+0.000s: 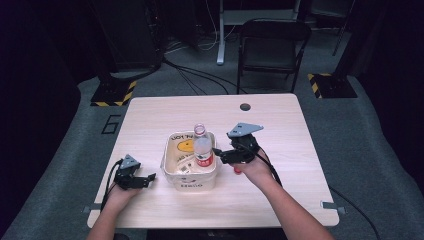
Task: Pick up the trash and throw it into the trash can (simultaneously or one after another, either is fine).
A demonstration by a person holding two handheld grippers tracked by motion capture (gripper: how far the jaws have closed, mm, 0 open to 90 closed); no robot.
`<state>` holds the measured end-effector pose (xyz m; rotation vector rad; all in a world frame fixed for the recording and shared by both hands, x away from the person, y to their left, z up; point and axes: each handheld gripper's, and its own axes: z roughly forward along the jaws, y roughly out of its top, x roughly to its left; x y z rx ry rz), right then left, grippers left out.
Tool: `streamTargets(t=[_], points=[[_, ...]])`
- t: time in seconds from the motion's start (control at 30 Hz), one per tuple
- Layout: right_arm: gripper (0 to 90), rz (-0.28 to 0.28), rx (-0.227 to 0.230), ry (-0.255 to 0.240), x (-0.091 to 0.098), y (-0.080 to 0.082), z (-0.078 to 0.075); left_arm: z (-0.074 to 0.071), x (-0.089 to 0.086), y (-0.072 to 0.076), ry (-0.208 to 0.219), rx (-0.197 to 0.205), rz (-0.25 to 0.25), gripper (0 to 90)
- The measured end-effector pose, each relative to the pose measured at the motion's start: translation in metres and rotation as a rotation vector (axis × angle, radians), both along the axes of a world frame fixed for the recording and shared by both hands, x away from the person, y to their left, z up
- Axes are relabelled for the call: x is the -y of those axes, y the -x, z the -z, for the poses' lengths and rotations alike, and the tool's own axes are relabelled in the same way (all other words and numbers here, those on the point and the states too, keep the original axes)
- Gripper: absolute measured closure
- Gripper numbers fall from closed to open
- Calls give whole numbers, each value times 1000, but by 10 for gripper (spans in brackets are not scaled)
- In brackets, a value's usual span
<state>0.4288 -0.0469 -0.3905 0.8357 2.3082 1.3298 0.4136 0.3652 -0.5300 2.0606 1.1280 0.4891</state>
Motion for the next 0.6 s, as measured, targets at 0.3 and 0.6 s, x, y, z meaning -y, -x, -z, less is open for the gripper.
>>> streamTargets(t=[0.3, 0.6], points=[[306, 20, 3, 8, 20, 5, 13, 0, 0, 0, 0, 1, 0, 153], [313, 51, -16, 15, 32, 8, 28, 0, 0, 0, 0, 0, 0, 153]])
